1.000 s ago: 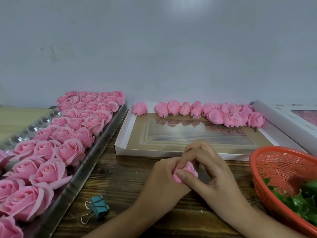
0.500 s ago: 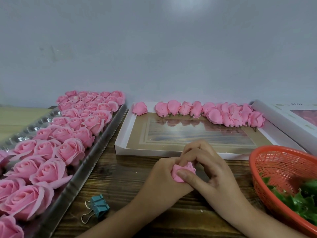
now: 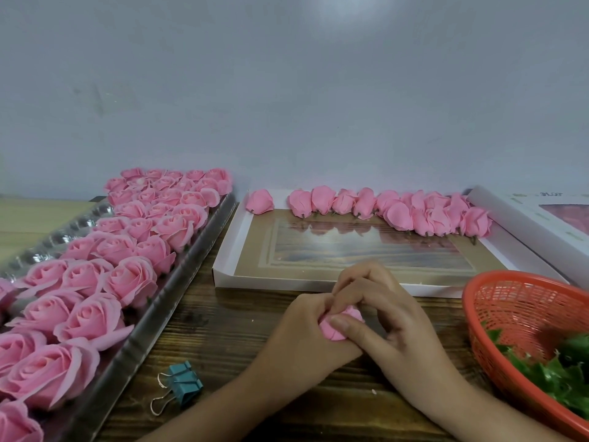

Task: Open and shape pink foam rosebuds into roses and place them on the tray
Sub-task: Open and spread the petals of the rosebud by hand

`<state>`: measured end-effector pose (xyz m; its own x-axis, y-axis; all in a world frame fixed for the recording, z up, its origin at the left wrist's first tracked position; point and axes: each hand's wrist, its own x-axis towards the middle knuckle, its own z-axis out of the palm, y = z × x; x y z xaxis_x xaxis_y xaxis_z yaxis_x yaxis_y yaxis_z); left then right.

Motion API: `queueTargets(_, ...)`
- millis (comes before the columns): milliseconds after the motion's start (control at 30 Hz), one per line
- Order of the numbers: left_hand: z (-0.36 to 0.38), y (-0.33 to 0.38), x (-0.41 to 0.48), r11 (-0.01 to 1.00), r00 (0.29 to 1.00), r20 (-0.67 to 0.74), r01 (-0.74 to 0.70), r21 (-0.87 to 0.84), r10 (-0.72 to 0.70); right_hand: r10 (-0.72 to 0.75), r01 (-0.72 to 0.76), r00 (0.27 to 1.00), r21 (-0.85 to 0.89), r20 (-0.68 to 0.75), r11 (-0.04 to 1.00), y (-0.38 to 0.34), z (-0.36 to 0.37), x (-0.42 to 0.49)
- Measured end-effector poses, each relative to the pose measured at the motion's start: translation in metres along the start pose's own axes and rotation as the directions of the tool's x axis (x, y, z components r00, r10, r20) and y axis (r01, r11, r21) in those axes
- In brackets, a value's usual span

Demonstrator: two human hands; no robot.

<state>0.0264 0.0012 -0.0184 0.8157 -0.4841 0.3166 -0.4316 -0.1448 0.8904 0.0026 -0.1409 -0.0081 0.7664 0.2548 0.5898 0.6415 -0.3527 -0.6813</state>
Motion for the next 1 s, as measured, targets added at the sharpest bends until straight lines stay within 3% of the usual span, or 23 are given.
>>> queueTargets(200,0.0075,-0.0010,-0.0006,0.986,0.986,-0.158,-0.035,0.162,0.061,0.039,-0.042,0.999,-0.075,-0.035,0.996,-0.0004,0.0017,0.0007)
queueTargets(367,0.0063,-0.0042,0.0002,0.989,0.993,-0.115,-0.002,0.149,0.020,0.024,-0.025,1.000,-0.075,-0.010,0.997,0.0012,0.0018,-0.0004)
queueTargets(567,-0.0005,0.0000,0.0010,1.000,1.000,0.010,-0.018,-0.016,0.019,-0.021,0.020,1.000,-0.020,-0.015,1.000,-0.0019,0.0007,0.0016)
queueTargets(700,0.0060,-0.0063,-0.0001,0.984,0.994,-0.101,-0.013,0.179,0.032,0.013,-0.015,0.999,-0.063,-0.031,0.998,-0.0010,0.0016,-0.0001)
queueTargets(800,0.0077,-0.0058,-0.0015,0.975,0.990,-0.130,-0.016,0.222,0.046,0.041,-0.042,0.999,-0.084,-0.013,0.996,0.0012,0.0022,0.0000)
queueTargets(1000,0.0025,0.0020,-0.0015,0.999,0.999,-0.041,-0.035,0.034,0.036,0.012,-0.012,1.000,-0.018,-0.012,1.000,0.0024,0.0006,0.0017)
